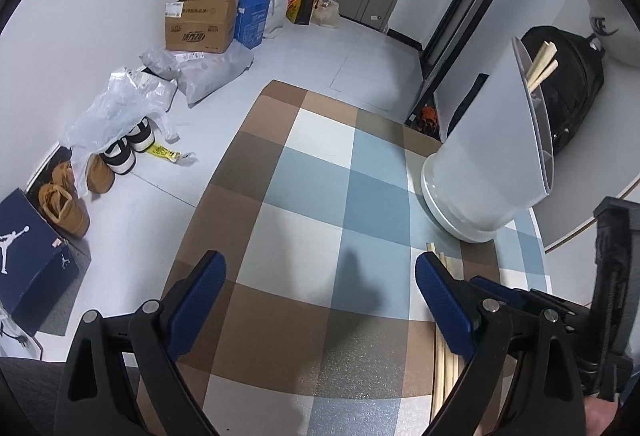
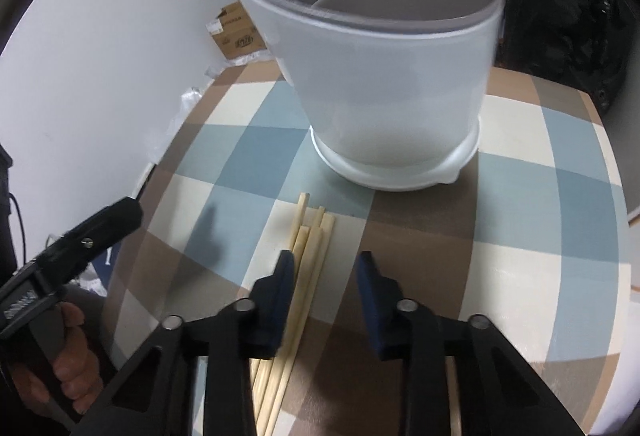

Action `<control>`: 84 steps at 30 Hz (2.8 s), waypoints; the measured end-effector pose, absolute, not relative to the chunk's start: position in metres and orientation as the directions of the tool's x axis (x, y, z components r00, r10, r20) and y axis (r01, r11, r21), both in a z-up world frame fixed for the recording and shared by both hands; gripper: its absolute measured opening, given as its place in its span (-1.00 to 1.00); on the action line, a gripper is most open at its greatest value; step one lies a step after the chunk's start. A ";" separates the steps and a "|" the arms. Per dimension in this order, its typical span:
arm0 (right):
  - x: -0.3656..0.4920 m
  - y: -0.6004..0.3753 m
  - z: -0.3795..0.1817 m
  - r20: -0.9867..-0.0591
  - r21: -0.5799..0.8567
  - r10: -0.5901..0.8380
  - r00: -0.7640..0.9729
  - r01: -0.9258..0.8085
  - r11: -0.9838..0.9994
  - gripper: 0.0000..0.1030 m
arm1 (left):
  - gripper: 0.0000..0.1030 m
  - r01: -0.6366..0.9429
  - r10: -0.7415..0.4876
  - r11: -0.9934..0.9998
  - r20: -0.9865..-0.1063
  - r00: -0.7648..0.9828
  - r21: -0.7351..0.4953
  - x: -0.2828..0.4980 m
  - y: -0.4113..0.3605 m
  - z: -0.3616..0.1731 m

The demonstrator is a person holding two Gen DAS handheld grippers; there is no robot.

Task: Organize utensils
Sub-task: 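Move the right tool back down to the loose wooden chopsticks, then close the right tool on one wooden chopstick, then lift the chopstick with the right tool and carry it above the holder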

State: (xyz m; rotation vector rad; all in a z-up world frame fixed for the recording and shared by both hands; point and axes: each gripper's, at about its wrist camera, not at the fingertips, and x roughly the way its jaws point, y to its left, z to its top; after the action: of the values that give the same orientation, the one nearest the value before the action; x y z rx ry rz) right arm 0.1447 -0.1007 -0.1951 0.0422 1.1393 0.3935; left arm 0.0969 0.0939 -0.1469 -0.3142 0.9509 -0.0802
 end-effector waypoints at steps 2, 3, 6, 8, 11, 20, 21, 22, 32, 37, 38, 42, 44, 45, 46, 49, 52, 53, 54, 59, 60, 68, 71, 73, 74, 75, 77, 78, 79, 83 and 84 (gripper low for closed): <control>0.146 -0.097 -0.195 -0.879 0.208 0.311 0.362 -0.296 0.932 -0.57 | 0.80 -0.068 -0.209 0.951 -0.788 0.579 -0.302 0.097 0.094 -0.147; 0.146 -0.095 -0.194 -0.881 0.199 0.305 0.361 -0.303 0.932 -0.57 | 0.80 -0.066 -0.210 0.951 -0.788 0.579 -0.302 0.097 0.093 -0.146; 0.149 -0.092 -0.193 -0.890 0.179 0.287 0.355 -0.308 0.934 -0.60 | 0.80 -0.059 -0.210 0.953 -0.787 0.580 -0.298 0.097 0.092 -0.146; 0.152 -0.091 -0.195 -0.899 0.175 0.276 0.340 -0.300 0.938 -0.72 | 0.80 -0.060 -0.214 0.952 -0.788 0.577 -0.302 0.097 0.093 -0.146; 0.152 -0.094 -0.196 -0.906 0.170 0.264 0.329 -0.289 0.942 -0.79 | 0.80 -0.064 -0.216 0.950 -0.789 0.576 -0.307 0.098 0.096 -0.146; 0.147 -0.123 -0.191 -0.893 0.243 0.298 0.336 -0.197 0.950 -0.93 | 0.80 -0.059 -0.226 0.948 -0.789 0.572 -0.314 0.097 0.094 -0.146; 0.147 -0.129 -0.191 -0.890 0.261 0.308 0.335 -0.178 0.949 -0.93 | 0.80 -0.057 -0.226 0.948 -0.789 0.571 -0.314 0.097 0.093 -0.146; 0.146 -0.133 -0.190 -0.888 0.273 0.315 0.335 -0.165 0.948 -0.93 | 0.80 -0.056 -0.226 0.948 -0.790 0.569 -0.312 0.098 0.093 -0.147; 0.150 -0.145 -0.188 -0.895 0.255 0.290 0.338 -0.147 0.956 -0.93 | 0.80 -0.054 -0.218 0.954 -0.804 0.553 -0.295 0.098 0.090 -0.150; 0.154 -0.137 -0.191 -0.908 0.221 0.267 0.324 -0.173 0.960 -0.87 | 0.80 -0.049 -0.211 0.958 -0.811 0.545 -0.282 0.099 0.088 -0.152; 0.155 -0.135 -0.192 -0.913 0.208 0.255 0.319 -0.175 0.962 -0.87 | 0.80 -0.047 -0.209 0.959 -0.813 0.543 -0.278 0.099 0.087 -0.153; 0.154 -0.123 -0.191 -0.919 0.147 0.215 0.331 -0.219 0.965 -0.86 | 0.80 -0.032 -0.196 0.967 -0.823 0.533 -0.251 0.099 0.081 -0.154; 0.154 -0.117 -0.190 -0.921 0.110 0.192 0.338 -0.248 0.963 -0.86 | 0.80 -0.020 -0.190 0.972 -0.830 0.525 -0.236 0.099 0.076 -0.155; 0.154 -0.115 -0.190 -0.921 0.098 0.187 0.342 -0.261 0.960 -0.86 | 0.80 -0.012 -0.191 0.973 -0.835 0.516 -0.230 0.099 0.074 -0.156; 0.154 -0.114 -0.190 -0.921 0.094 0.186 0.343 -0.269 0.959 -0.87 | 0.80 -0.001 -0.196 0.974 -0.842 0.503 -0.227 0.099 0.072 -0.157; 0.156 -0.121 -0.190 -0.914 0.141 0.225 0.337 -0.255 0.957 -0.90 | 0.80 0.025 -0.211 0.974 -0.854 0.476 -0.226 0.098 0.066 -0.159; 0.154 -0.138 -0.187 -0.900 0.192 0.263 0.349 -0.225 0.955 -0.90 | 0.80 0.062 -0.206 0.978 -0.863 0.460 -0.201 0.097 0.057 -0.159; 0.152 -0.145 -0.183 -0.889 0.220 0.285 0.359 -0.210 0.953 -0.90 | 0.80 0.070 -0.195 0.980 -0.869 0.456 -0.184 0.097 0.053 -0.159; 0.150 -0.150 -0.179 -0.880 0.242 0.300 0.368 -0.197 0.950 -0.90 | 0.80 0.075 -0.180 0.984 -0.875 0.449 -0.164 0.097 0.050 -0.160; 0.145 -0.182 -0.163 -0.821 0.359 0.380 0.425 -0.134 0.924 -0.90 | 0.80 0.090 -0.171 0.985 -0.901 0.398 -0.147 0.093 0.037 -0.164; 0.143 -0.189 -0.158 -0.808 0.377 0.393 0.439 -0.126 0.917 -0.90 | 0.80 0.091 -0.163 0.986 -0.905 0.393 -0.138 0.092 0.034 -0.165; 0.135 -0.222 -0.144 -0.742 0.429 0.450 0.496 -0.164 0.888 -0.90 | 0.81 0.096 -0.085 0.994 -0.935 0.344 -0.055 0.087 0.015 -0.171; 0.131 -0.228 -0.147 -0.727 0.445 0.468 0.502 -0.174 0.879 -0.90 | 0.81 0.106 -0.059 0.994 -0.937 0.344 -0.023 0.087 0.007 -0.170; 0.128 -0.233 -0.150 -0.716 0.462 0.482 0.504 -0.174 0.869 -0.90 | 0.81 0.109 -0.036 0.994 -0.940 0.340 0.002 0.088 0.005 -0.168; 0.125 -0.236 -0.153 -0.707 0.477 0.494 0.506 -0.174 0.861 -0.90 | 0.81 0.111 -0.026 0.994 -0.940 0.339 0.012 0.089 0.004 -0.168; 0.124 -0.239 -0.154 -0.700 0.486 0.501 0.509 -0.175 0.856 -0.90 | 0.81 0.113 -0.019 0.993 -0.941 0.337 0.021 0.090 0.003 -0.167; 0.124 -0.243 -0.155 -0.689 0.502 0.512 0.513 -0.172 0.847 -0.90 | 0.81 0.113 0.000 0.993 -0.944 0.329 0.039 0.092 0.001 -0.168; 0.125 -0.245 -0.156 -0.683 0.513 0.521 0.512 -0.170 0.841 -0.90 | 0.81 0.114 0.024 0.992 -0.947 0.319 0.063 0.094 0.000 -0.169; 0.125 -0.246 -0.157 -0.678 0.522 0.527 0.513 -0.169 0.836 -0.90 | 0.81 0.118 0.022 0.991 -0.948 0.319 0.063 0.095 0.000 -0.170; 0.124 -0.251 -0.158 -0.655 0.552 0.549 0.519 -0.168 0.817 -0.90 | 0.80 0.131 0.035 0.988 -0.947 0.319 0.081 0.102 -0.005 -0.169; 0.124 -0.252 -0.157 -0.650 0.558 0.553 0.521 -0.167 0.813 -0.90 | 0.80 0.136 0.037 0.987 -0.946 0.321 0.085 0.104 -0.006 -0.170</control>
State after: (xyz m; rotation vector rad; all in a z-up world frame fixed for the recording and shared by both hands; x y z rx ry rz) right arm 0.1242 -0.2518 -0.1573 0.4625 0.9296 0.4506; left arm 0.1037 -0.0058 -0.1696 0.1591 1.2439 -0.0658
